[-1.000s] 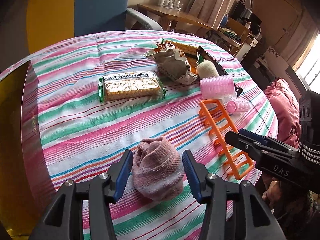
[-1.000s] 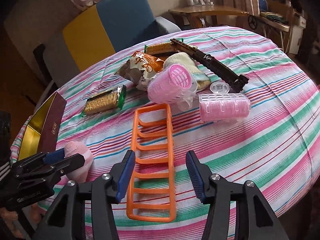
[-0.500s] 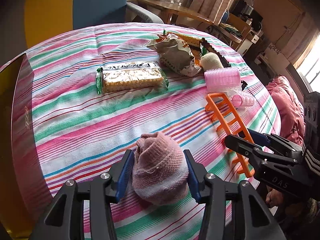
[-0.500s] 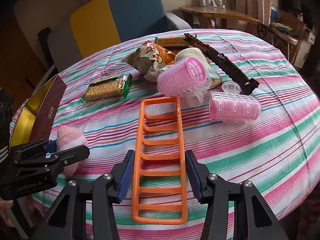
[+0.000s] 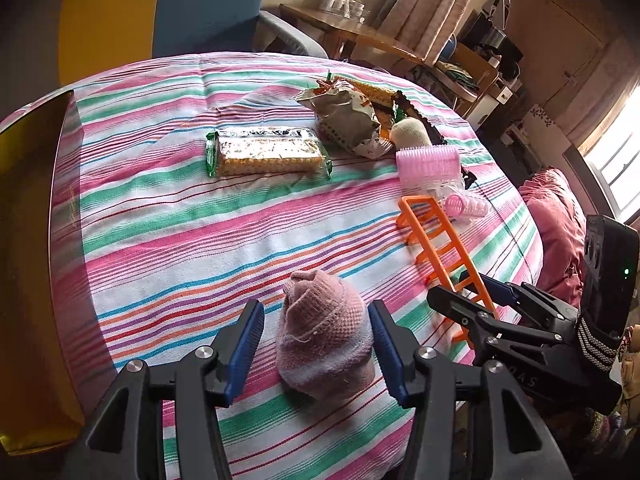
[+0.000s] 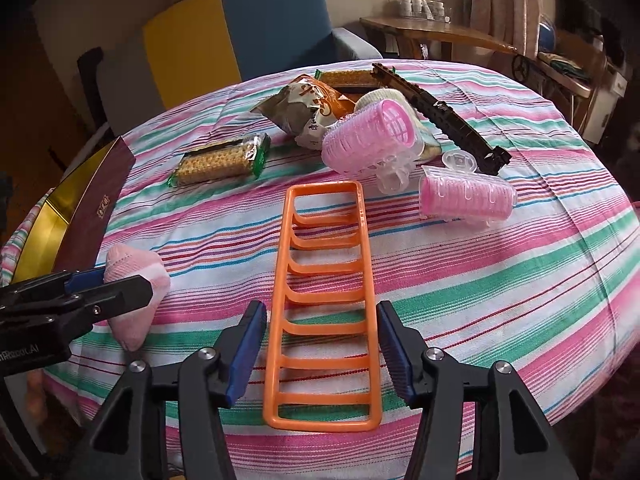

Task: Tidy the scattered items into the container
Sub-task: 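Hold the pink sock in the left gripper while the right gripper grasps the orange rack, then carry the sock and orange rack into the gold tray and open both grippers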

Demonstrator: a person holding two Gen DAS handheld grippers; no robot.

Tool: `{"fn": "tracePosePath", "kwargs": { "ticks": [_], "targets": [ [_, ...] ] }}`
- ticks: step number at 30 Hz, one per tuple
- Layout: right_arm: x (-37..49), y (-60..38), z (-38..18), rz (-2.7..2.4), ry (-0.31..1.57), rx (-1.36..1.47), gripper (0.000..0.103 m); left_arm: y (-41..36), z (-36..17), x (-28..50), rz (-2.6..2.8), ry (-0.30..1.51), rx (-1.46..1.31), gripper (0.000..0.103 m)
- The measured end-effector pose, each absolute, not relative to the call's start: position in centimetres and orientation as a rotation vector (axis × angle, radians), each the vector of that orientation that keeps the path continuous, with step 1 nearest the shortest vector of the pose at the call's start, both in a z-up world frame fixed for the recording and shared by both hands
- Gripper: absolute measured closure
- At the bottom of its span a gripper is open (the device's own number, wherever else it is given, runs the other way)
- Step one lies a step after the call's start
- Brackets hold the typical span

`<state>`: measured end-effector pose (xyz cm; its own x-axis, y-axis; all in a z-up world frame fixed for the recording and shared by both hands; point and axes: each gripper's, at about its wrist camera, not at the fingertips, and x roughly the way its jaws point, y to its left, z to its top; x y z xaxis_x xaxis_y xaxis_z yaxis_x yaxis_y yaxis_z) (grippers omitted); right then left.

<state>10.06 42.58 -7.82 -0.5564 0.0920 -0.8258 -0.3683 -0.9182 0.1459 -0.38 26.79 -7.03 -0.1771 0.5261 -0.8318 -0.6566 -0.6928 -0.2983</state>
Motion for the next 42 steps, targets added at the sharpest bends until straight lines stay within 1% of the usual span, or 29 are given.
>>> {"fn": "tracePosePath", "kwargs": {
  "ticks": [8,15,18,19,21,24,26,28,31,34,38,42],
  "targets": [
    [11.1,43.2,-7.9,2.513,0.477,-1.297,0.045,27.7,-8.1,0.2,1.956,0.213,-1.329,0.048],
    [11.0,42.7,-8.3,2.521,0.407,-1.302,0.045,28.1,-8.4,1.0,2.009,0.272,-1.291,0.048],
    [11.1,42.7,-8.3,2.522,0.411,-1.294,0.046,28.1,-8.5,1.1,2.018,0.275,-1.281,0.044],
    [11.2,42.8,-8.3,2.523,0.414,-1.29,0.049,28.1,-8.6,1.2,2.02,0.276,-1.277,0.044],
    [11.4,42.9,-8.2,2.526,0.407,-1.288,0.052,28.2,-8.6,1.2,2.025,0.277,-1.271,0.043],
    [11.8,42.9,-8.2,2.542,0.403,-1.282,0.052,28.3,-8.7,1.3,2.022,0.276,-1.264,0.036],
    [11.9,42.8,-8.2,2.546,0.389,-1.276,0.052,28.4,-8.7,1.3,2.022,0.275,-1.262,0.035],
    [12.0,42.8,-8.2,2.547,0.386,-1.272,0.052,28.5,-8.6,1.4,2.031,0.292,-1.253,0.038],
    [11.9,42.7,-8.2,2.542,0.384,-1.265,0.053,28.4,-8.6,1.4,2.049,0.303,-1.24,0.051],
    [12.0,42.5,-8.0,2.546,0.412,-1.264,0.053,27.8,-8.4,1.2,2.035,0.26,-1.244,0.059],
    [11.9,42.0,-7.8,2.558,0.505,-1.261,0.053,26.8,-7.6,1.5,2.027,0.217,-1.227,0.061],
    [11.6,40.9,-7.6,2.556,0.552,-1.264,0.053,25.5,-6.2,1.8,2.048,0.19,-1.193,0.061]
  ]
}}
